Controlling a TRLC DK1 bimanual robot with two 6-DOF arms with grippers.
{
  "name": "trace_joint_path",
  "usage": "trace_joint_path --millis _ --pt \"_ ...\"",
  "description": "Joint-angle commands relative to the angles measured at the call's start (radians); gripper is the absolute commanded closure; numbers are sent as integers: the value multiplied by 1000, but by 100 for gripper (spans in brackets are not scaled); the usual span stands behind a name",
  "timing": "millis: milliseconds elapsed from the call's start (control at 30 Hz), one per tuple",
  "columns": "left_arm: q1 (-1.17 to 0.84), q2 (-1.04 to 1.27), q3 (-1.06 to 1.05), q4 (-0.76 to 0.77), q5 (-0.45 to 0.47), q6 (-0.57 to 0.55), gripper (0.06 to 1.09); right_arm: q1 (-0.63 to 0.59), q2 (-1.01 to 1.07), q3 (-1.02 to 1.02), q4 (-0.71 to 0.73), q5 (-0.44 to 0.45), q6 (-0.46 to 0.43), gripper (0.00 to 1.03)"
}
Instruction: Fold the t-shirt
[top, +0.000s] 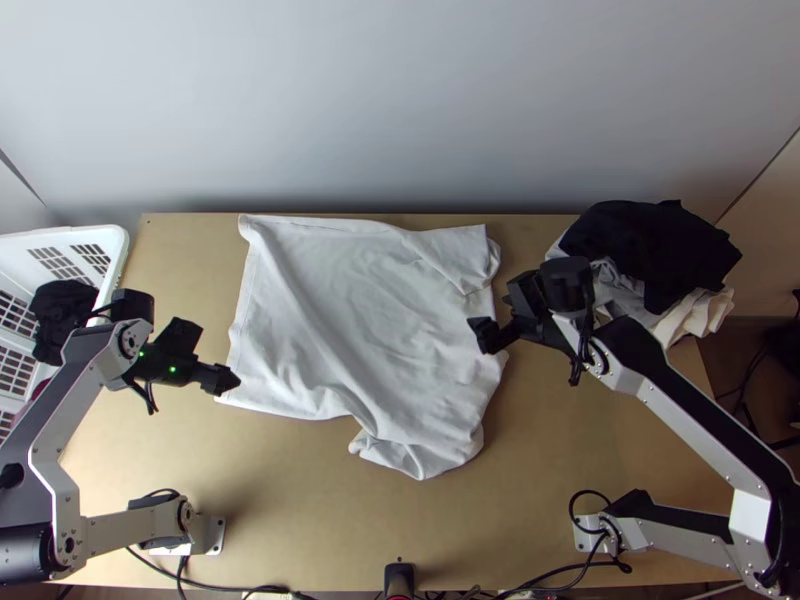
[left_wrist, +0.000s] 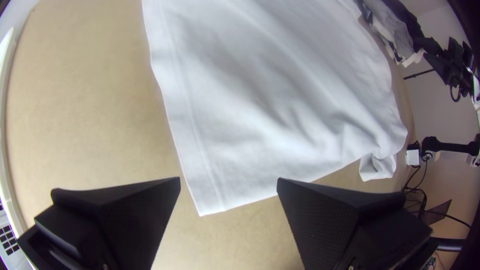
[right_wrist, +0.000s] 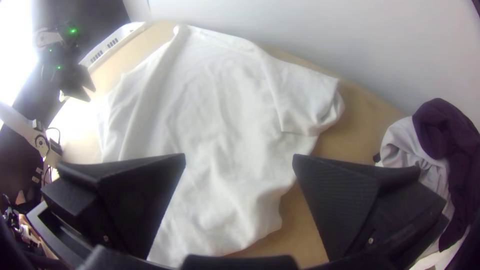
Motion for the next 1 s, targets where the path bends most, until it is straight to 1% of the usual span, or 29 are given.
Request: trace_joint_path --millis 0,167,300,333,400,467,533,567,767,867,967 --pt "-30 35 -22 -61 -58 -2 17 39 -24 -2 -54 -7 -33 3" --pt "-50 38 -68 -27 -107 -28 18 48 -81 -15 -97 -13 -45 3" --pt "-37 68 -90 11 -122 -28 35 127 -138 -51 -173 -13 -57 3" --pt "-31 77 -93 19 -122 -30 40 154 -147 -61 -210 -13 -66 3" --pt "-19 91 -94 28 -121 -31 56 206 -170 -84 -279 -13 -89 3" --pt "-16 96 -97 42 -121 -37 78 249 -192 -111 -327 -14 -111 4" --pt "-14 88 -99 67 -119 -51 103 302 -205 -143 -362 -17 -131 4" --pt "-14 84 -97 73 -119 -57 105 317 -207 -156 -374 -17 -138 4" --pt "-16 42 -64 68 -110 -103 105 452 -187 -239 -382 -17 -154 4" --pt "-16 -8 -27 35 -94 -122 105 510 -156 -268 -379 -17 -148 4" --pt "-16 -50 5 -4 -88 -129 105 539 -126 -294 -373 -19 -143 4"
